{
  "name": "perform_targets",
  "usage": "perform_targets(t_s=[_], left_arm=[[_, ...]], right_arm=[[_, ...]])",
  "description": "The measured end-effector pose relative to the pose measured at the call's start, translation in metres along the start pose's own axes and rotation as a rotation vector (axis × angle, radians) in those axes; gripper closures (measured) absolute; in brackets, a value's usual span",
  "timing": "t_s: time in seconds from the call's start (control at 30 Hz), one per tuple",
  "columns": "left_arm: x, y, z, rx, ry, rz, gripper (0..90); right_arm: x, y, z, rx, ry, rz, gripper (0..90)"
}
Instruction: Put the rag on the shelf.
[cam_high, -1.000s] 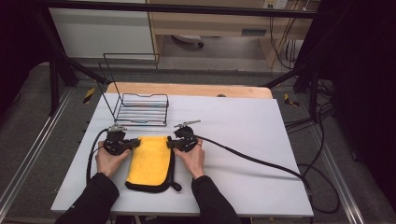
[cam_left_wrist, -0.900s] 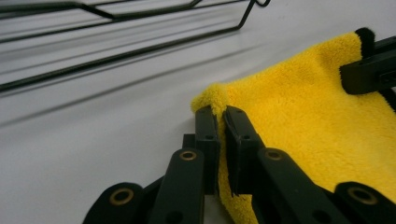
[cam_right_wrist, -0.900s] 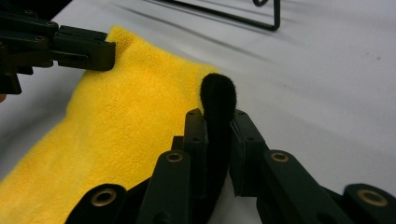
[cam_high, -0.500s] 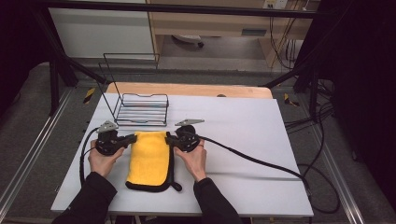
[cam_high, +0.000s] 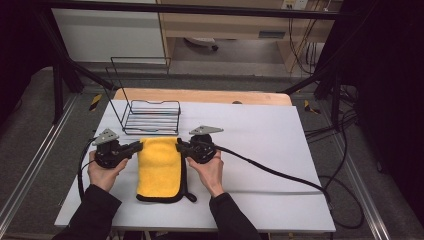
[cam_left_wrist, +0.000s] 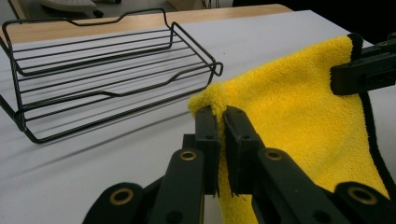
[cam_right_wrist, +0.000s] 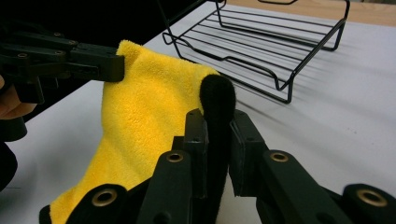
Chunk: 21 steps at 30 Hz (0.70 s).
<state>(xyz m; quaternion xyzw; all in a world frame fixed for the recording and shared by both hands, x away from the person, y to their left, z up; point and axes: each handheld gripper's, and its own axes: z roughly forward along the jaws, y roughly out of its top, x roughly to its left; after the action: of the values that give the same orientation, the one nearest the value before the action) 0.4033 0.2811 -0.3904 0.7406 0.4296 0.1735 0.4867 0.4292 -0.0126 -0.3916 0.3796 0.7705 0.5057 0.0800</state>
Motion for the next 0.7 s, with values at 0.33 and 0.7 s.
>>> perform_targets(t_s=[0.33, 0.7], left_arm=[[-0.008, 0.010, -0.013, -0.049, -0.001, 0.011, 84.4], [-0.013, 0.021, -0.028, -0.109, 0.004, 0.035, 84.3]], right_arm=[[0.005, 0.008, -0.013, -0.056, 0.009, -0.026, 79.5], [0.016, 0.020, -0.029, -0.121, 0.004, -0.091, 79.5]])
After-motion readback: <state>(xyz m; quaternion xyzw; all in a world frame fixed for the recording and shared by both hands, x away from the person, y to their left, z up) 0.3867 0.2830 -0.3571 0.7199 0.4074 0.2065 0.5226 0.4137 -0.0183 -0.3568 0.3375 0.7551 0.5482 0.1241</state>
